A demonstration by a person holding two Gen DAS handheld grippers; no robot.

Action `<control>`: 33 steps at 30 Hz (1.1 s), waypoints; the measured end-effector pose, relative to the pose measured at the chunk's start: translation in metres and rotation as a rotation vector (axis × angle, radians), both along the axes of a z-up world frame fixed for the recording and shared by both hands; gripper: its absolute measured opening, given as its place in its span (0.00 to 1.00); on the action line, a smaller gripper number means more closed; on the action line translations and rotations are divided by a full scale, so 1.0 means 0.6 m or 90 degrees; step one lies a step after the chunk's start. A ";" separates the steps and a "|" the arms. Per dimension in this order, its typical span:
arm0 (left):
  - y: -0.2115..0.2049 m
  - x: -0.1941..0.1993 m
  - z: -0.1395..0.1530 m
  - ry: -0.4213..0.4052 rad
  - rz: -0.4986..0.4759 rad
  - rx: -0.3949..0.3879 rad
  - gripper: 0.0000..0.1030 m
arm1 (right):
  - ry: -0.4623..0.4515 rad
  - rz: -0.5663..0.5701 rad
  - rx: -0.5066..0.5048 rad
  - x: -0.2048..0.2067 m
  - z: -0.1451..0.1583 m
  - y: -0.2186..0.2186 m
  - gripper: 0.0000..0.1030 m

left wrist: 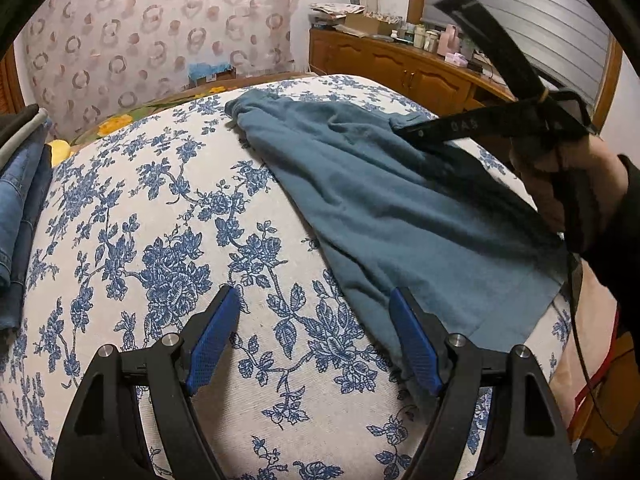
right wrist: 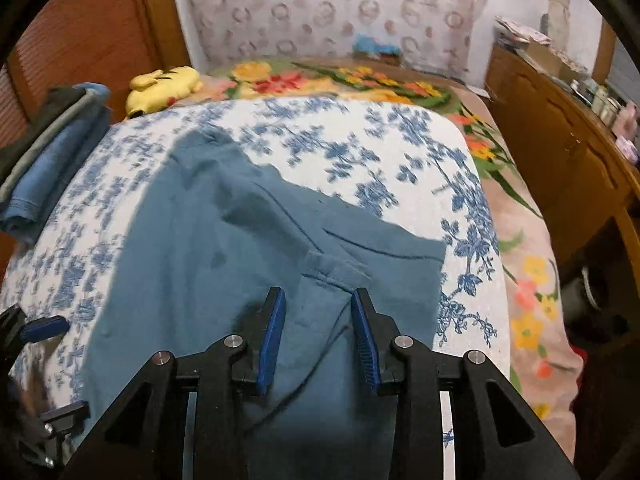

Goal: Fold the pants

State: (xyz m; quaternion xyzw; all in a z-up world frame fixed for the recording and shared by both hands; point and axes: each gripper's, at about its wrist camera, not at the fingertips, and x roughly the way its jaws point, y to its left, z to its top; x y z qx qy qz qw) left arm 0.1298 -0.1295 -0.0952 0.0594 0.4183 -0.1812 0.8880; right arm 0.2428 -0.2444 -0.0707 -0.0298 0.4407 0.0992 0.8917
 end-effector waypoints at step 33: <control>0.000 -0.006 -0.001 -0.007 0.005 0.002 0.76 | -0.089 -0.108 -0.039 0.010 0.024 -0.072 0.13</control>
